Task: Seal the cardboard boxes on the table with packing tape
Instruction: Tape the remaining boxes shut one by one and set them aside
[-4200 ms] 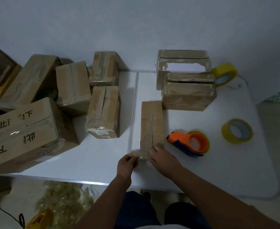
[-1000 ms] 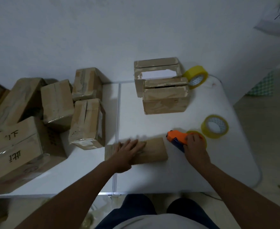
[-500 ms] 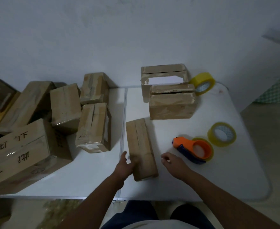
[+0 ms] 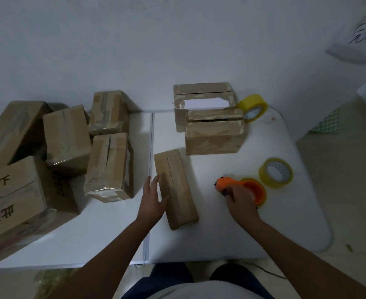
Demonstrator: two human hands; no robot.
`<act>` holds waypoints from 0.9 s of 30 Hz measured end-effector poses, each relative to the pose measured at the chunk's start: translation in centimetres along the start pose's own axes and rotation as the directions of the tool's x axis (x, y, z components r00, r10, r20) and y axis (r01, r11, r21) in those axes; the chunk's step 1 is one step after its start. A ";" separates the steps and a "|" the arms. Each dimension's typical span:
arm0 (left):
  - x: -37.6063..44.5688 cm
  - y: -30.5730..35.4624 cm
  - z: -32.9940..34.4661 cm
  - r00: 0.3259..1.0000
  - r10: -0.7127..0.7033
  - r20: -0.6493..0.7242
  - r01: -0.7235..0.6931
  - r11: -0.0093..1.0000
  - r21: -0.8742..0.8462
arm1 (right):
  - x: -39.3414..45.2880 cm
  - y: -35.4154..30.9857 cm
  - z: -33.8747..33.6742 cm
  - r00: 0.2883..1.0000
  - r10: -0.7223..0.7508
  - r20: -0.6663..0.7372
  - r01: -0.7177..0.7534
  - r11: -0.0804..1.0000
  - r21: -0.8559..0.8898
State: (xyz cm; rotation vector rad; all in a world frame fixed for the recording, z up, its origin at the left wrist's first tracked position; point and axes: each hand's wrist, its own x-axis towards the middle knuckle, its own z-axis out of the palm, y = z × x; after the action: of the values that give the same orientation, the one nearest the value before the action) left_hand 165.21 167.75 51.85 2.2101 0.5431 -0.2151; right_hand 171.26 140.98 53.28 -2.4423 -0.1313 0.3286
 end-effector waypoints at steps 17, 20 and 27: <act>-5.2 -2.2 2.7 0.934 0.334 0.130 -0.358 0.847 0.393 | 1.6 3.0 -0.6 0.964 0.265 0.028 -0.263 0.962 -0.068; -4.1 -0.9 2.2 0.939 0.334 0.084 -0.339 0.854 0.394 | 1.5 3.6 -0.8 0.958 0.270 0.096 -0.258 0.958 -0.121; -1.1 3.5 1.3 0.976 0.218 0.004 -0.212 0.946 0.246 | 0.5 3.4 -2.4 0.974 0.151 0.171 -0.099 0.954 -0.282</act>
State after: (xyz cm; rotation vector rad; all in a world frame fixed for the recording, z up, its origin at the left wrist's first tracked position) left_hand 165.89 164.41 53.79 2.4948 0.2957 -0.1472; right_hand 172.43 136.94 52.85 -2.6932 -0.1101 0.6409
